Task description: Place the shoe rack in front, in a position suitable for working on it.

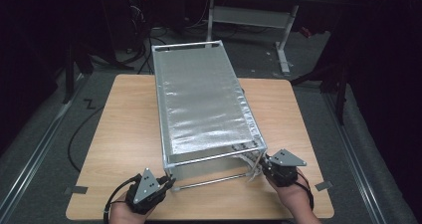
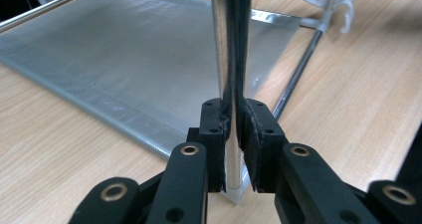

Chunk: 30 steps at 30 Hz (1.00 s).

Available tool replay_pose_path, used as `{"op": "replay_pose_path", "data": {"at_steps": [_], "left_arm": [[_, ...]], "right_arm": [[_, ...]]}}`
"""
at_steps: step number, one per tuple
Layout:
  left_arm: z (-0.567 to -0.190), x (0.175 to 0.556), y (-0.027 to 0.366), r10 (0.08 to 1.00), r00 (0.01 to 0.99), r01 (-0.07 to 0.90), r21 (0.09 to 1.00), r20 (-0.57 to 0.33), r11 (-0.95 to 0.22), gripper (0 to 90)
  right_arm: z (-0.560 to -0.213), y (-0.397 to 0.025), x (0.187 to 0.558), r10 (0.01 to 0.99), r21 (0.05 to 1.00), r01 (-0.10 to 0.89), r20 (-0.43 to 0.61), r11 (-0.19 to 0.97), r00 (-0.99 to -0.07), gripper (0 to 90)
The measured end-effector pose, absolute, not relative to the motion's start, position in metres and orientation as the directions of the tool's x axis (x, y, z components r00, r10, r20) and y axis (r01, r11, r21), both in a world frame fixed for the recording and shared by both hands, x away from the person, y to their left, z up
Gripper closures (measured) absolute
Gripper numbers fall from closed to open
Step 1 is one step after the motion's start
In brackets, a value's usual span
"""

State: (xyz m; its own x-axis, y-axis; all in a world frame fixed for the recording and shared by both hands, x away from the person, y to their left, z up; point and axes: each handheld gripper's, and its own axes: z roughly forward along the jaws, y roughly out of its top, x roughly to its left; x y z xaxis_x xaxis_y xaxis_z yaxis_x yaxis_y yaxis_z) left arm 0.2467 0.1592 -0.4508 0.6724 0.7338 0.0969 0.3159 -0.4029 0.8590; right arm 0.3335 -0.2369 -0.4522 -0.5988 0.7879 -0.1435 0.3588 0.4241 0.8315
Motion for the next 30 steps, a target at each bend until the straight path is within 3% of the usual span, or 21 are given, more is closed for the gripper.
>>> {"op": "replay_pose_path", "data": {"at_steps": [6, 9, 15, 23, 30], "left_arm": [[-0.451, 0.263, 0.158, 0.713, 0.694, 0.297, 0.861, 0.101, -0.412, 79.3], [-0.451, 0.267, 0.157, 0.703, 0.705, 0.294, 0.863, 0.095, -0.412, 79.4], [-0.451, 0.270, 0.152, 0.688, 0.719, 0.285, 0.859, 0.101, -0.424, 79.3], [-0.450, 0.271, 0.150, 0.688, 0.719, 0.289, 0.855, 0.103, -0.430, 79.2], [-0.450, 0.271, 0.151, 0.686, 0.721, 0.288, 0.857, 0.099, -0.427, 79.3]], "right_arm": [[-0.444, -0.247, 0.318, 0.828, 0.824, 0.391, -0.156, 0.410, -0.538, 77.8], [-0.437, -0.255, 0.306, 0.841, 0.828, 0.376, -0.192, 0.416, -0.506, 77.7], [-0.417, -0.264, 0.286, 0.868, 0.887, 0.319, -0.158, 0.335, -0.471, 77.6], [-0.410, -0.254, 0.272, 0.837, 0.898, 0.272, -0.164, 0.345, -0.522, 77.5], [-0.436, -0.250, 0.282, 0.827, 0.851, 0.351, -0.157, 0.391, -0.540, 77.5]]}}
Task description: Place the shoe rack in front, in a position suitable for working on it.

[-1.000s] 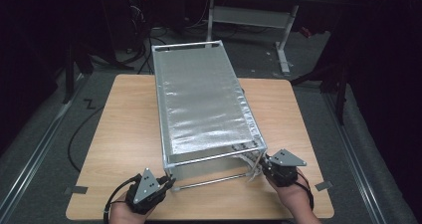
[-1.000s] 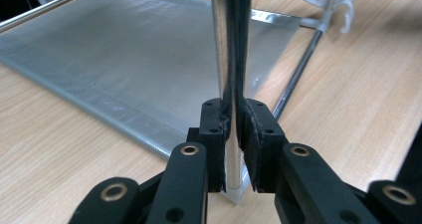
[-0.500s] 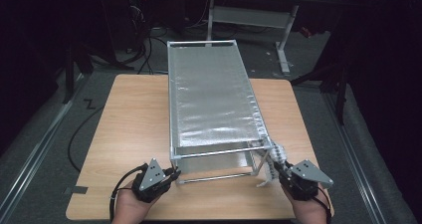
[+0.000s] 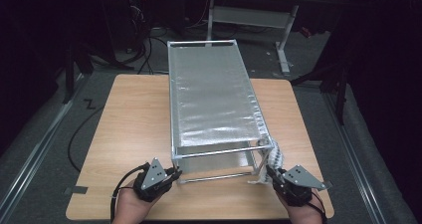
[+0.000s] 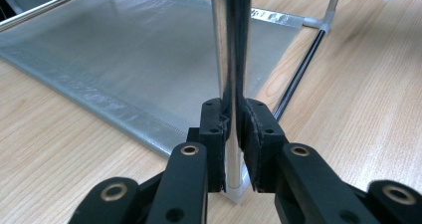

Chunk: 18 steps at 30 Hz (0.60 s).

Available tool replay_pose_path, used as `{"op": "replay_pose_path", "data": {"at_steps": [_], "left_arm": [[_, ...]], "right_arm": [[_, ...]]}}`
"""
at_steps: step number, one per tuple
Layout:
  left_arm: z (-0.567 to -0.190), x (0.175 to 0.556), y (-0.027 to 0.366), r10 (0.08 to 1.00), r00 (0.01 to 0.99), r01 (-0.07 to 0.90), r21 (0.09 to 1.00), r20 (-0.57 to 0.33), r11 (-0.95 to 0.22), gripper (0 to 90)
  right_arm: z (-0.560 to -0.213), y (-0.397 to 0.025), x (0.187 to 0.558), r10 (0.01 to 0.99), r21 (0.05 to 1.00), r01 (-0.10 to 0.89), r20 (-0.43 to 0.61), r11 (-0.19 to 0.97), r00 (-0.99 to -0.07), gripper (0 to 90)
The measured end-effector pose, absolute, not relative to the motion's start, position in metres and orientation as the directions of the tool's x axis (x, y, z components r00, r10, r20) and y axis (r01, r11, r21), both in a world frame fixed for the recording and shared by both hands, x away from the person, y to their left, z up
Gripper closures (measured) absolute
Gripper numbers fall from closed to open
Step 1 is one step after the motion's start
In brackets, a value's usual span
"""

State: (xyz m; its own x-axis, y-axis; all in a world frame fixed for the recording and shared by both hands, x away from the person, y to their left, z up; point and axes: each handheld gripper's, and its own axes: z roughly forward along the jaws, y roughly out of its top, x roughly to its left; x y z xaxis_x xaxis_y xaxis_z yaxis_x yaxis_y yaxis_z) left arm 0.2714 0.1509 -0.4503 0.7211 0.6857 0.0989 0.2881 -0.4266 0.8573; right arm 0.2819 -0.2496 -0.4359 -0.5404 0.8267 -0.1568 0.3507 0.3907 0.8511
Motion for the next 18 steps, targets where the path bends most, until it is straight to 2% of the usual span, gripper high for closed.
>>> {"op": "replay_pose_path", "data": {"at_steps": [10, 18], "left_arm": [[-0.451, 0.271, 0.151, 0.684, 0.722, 0.284, 0.857, 0.104, -0.430, 79.1], [-0.451, 0.271, 0.151, 0.683, 0.723, 0.283, 0.857, 0.104, -0.430, 79.1]], "right_arm": [[-0.483, -0.246, 0.299, 0.815, 0.744, 0.490, -0.125, 0.454, -0.566, 77.4], [-0.490, -0.243, 0.301, 0.813, 0.723, 0.508, -0.127, 0.468, -0.568, 77.3]]}}
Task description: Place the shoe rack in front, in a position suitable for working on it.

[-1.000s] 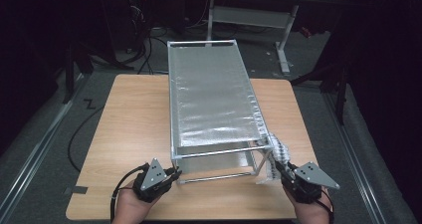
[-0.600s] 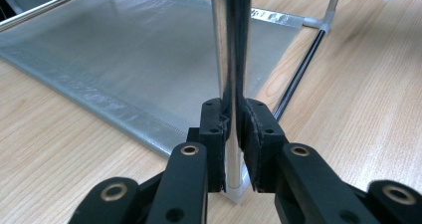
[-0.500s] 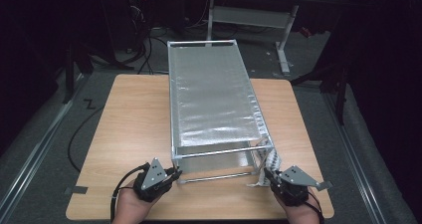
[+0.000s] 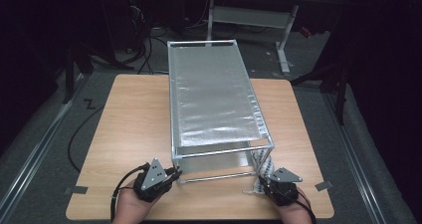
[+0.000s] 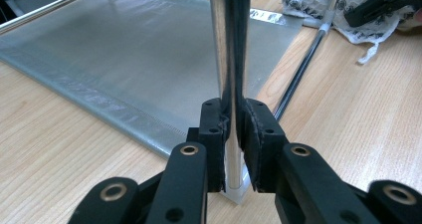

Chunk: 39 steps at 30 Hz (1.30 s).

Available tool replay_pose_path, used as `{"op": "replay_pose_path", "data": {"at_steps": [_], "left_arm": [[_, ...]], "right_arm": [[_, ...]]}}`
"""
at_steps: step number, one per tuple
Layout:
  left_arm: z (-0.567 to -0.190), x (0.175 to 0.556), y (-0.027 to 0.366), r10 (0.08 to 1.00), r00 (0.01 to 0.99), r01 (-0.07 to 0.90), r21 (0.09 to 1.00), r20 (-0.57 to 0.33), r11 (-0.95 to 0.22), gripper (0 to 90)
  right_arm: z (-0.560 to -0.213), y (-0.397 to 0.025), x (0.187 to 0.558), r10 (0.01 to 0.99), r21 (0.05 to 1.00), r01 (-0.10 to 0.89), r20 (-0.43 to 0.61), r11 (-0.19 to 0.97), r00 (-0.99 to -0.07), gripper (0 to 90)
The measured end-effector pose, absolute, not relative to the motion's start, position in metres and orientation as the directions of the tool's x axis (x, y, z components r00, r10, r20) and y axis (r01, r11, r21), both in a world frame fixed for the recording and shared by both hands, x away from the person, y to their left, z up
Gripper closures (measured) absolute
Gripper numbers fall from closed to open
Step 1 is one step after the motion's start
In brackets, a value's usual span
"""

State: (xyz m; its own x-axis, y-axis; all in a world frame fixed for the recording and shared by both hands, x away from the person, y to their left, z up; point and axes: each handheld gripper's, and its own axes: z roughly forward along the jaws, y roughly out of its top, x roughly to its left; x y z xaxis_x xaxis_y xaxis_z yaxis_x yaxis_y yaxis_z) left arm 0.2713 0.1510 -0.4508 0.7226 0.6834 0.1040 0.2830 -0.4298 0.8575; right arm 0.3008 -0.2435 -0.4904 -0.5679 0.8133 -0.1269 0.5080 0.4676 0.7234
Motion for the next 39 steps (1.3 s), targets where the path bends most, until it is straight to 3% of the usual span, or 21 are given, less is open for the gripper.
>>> {"op": "replay_pose_path", "data": {"at_steps": [12, 25, 39], "left_arm": [[-0.451, 0.272, 0.152, 0.682, 0.724, 0.281, 0.860, 0.101, -0.426, 79.1], [-0.451, 0.272, 0.151, 0.679, 0.727, 0.279, 0.858, 0.105, -0.431, 79.1], [-0.451, 0.272, 0.151, 0.679, 0.727, 0.281, 0.859, 0.101, -0.429, 79.2]], "right_arm": [[-0.460, -0.249, 0.292, 0.817, 0.806, 0.410, -0.149, 0.427, -0.558, 77.1], [-0.402, -0.256, 0.274, 0.828, 0.910, 0.242, -0.166, 0.338, -0.535, 77.1], [-0.452, -0.252, 0.292, 0.815, 0.825, 0.394, -0.131, 0.405, -0.564, 77.2]]}}
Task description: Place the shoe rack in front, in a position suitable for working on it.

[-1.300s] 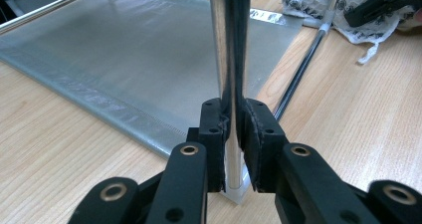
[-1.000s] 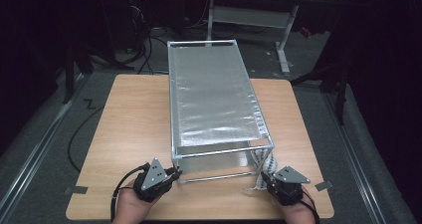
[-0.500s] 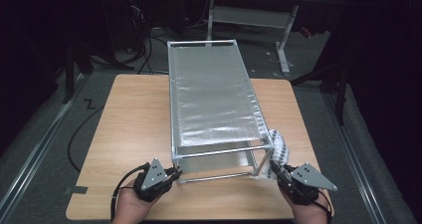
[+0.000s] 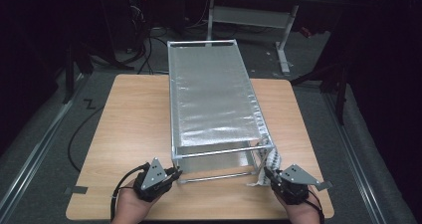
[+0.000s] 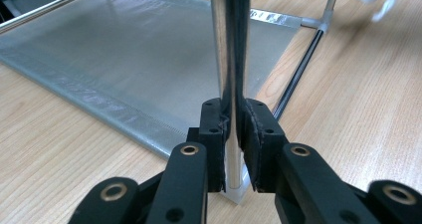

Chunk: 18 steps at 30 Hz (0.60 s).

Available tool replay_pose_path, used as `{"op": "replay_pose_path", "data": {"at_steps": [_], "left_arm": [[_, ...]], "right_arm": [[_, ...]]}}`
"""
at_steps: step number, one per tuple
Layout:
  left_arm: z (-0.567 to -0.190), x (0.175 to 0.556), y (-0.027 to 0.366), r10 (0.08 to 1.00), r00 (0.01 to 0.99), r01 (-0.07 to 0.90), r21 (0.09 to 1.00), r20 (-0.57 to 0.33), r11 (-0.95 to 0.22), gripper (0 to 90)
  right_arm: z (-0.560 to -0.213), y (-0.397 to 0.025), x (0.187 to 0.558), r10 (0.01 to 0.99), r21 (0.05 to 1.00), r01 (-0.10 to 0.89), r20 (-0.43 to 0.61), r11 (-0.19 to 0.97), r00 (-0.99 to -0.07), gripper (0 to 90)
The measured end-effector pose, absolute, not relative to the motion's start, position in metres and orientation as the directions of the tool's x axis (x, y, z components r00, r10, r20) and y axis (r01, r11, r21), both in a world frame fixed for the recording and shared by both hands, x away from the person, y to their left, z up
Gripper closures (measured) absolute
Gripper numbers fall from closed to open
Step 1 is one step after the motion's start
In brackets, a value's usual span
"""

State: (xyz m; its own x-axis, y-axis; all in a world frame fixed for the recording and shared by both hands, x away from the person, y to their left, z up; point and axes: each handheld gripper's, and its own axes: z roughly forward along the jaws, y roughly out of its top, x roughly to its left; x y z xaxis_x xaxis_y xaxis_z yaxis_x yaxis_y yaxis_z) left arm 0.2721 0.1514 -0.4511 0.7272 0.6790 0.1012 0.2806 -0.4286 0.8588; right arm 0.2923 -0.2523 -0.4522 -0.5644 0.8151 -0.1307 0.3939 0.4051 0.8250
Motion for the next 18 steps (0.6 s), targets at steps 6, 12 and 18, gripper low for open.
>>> {"op": "replay_pose_path", "data": {"at_steps": [6, 12, 18], "left_arm": [[-0.451, 0.272, 0.151, 0.681, 0.725, 0.279, 0.860, 0.103, -0.428, 79.1], [-0.451, 0.271, 0.151, 0.683, 0.723, 0.280, 0.860, 0.103, -0.426, 79.2], [-0.452, 0.265, 0.152, 0.683, 0.722, 0.274, 0.861, 0.110, -0.429, 79.1]], "right_arm": [[-0.478, -0.249, 0.299, 0.809, 0.766, 0.470, -0.109, 0.439, -0.577, 77.2], [-0.488, -0.251, 0.304, 0.820, 0.741, 0.512, -0.091, 0.435, -0.565, 77.3], [-0.476, -0.262, 0.312, 0.863, 0.797, 0.459, -0.147, 0.393, -0.484, 77.3]]}}
